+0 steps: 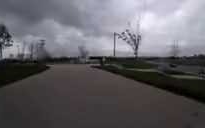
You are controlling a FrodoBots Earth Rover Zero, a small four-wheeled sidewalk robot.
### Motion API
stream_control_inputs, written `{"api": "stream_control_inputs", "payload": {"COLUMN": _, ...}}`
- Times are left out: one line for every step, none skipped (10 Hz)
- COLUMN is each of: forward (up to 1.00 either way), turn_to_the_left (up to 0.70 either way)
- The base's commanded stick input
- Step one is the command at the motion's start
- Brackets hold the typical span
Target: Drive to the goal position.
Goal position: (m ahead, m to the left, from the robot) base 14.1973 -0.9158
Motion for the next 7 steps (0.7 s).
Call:
{"api": "stream_control_inputs", "payload": {"forward": 1.00, "turn_to_the_left": 0.00}}
{"api": "stream_control_inputs", "payload": {"forward": 1.00, "turn_to_the_left": 0.27}}
{"api": "stream_control_inputs", "payload": {"forward": 1.00, "turn_to_the_left": 0.27}}
{"api": "stream_control_inputs", "payload": {"forward": 1.00, "turn_to_the_left": 0.27}}
{"api": "stream_control_inputs", "payload": {"forward": 1.00, "turn_to_the_left": 0.27}}
{"api": "stream_control_inputs", "payload": {"forward": 1.00, "turn_to_the_left": 0.27}}
{"api": "stream_control_inputs", "payload": {"forward": 1.00, "turn_to_the_left": 0.27}}
